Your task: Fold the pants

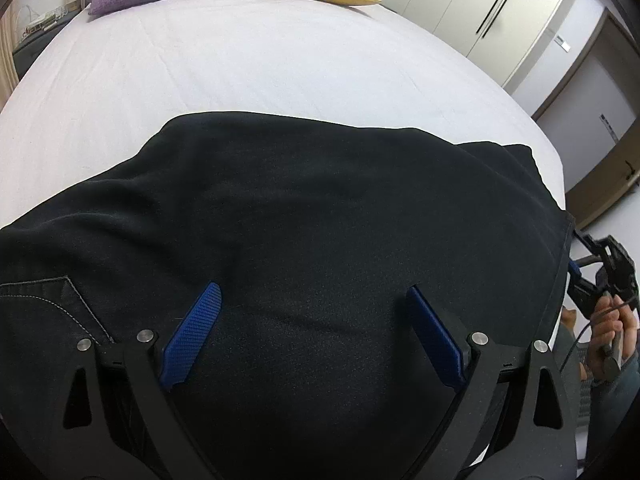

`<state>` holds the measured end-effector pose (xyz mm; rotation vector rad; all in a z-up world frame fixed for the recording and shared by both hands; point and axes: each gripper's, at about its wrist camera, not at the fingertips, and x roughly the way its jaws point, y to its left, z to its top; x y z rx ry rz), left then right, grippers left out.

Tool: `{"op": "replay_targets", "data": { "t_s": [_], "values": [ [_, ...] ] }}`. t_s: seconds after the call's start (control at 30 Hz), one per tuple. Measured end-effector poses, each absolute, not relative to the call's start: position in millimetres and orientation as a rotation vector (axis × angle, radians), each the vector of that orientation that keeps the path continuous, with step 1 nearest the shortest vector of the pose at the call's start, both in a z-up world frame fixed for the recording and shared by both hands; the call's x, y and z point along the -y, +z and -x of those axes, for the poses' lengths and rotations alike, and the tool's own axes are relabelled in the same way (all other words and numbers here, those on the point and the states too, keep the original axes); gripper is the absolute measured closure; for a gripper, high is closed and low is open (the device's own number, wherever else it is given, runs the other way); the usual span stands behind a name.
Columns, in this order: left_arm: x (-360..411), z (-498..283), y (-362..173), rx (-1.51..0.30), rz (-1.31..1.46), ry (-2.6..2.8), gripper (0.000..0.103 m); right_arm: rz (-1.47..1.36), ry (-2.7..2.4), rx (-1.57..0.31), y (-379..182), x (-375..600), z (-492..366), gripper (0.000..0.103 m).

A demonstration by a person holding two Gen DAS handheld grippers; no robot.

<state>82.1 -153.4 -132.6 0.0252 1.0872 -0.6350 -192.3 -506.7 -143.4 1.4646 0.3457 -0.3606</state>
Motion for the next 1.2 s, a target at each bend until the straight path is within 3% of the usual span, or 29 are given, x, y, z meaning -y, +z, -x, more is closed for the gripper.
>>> {"op": "replay_targets", "data": {
  "t_s": [0.3,0.53,0.8,0.93,1.07,1.2],
  "values": [
    [147,-83,-127,-1.087,0.003,-0.645,0.009,-1.495,-0.224,-0.296,-149,515,154,0.061],
    [141,-84,-125,-1.082,0.030,-0.652,0.009,-1.462,-0.268,-0.299,-150,525,139,0.092],
    [126,-85,-122,-1.084,0.088,-0.670,0.009,-1.310,-0.408,-0.357,-122,507,130,0.094],
    [120,-87,-120,-1.083,0.130,-0.682,0.009,-1.054,-0.425,-0.458,-71,471,93,0.094],
    [101,-93,-113,-1.097,0.257,-0.695,0.009,-0.596,-0.276,-0.643,-23,356,22,0.094],
    [76,-99,-108,-1.132,0.454,-0.715,0.009,-0.148,-0.103,-0.831,-44,215,-23,0.094]
  ]
}}
